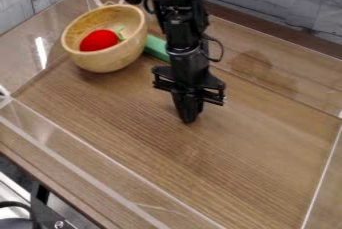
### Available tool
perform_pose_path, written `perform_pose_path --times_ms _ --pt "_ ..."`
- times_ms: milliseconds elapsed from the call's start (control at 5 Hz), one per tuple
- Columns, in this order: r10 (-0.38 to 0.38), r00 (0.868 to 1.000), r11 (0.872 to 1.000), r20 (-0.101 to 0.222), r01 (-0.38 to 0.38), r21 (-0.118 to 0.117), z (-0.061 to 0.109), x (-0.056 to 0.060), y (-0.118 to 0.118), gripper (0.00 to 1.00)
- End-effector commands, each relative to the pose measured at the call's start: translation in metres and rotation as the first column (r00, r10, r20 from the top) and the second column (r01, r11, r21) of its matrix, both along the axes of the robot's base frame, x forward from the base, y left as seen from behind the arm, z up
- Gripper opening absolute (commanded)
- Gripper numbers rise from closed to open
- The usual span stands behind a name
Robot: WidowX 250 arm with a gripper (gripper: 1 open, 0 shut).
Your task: Remove the green object from the brown bowl and put it on the table
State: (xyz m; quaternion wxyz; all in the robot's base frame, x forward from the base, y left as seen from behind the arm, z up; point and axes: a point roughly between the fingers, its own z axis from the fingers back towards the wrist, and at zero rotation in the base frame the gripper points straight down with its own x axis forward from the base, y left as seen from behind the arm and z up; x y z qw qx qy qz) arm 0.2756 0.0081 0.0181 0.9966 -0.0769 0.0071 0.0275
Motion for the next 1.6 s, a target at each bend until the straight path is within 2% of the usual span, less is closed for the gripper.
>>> perform_pose_path --times_ms 0,200,600,1000,1400 --pt "0.031 0.999 0.999 0.042 -0.031 0.005 0.015 0.000 0.013 0.00" --pt "0.059 0.998 0.998 0.037 -0.059 0.004 0.016 -0.005 0.023 0.00" --pt "-0.068 0.997 0.998 0.026 0.068 0.006 0.015 -0.017 0.007 0.00" --pt "-0.018 1.000 1.000 0.019 0.018 0.008 0.035 -0.027 0.013 0.00" --pt "0.066 0.998 0.998 0.013 -0.066 0.011 0.008 -0.030 0.038 0.00"
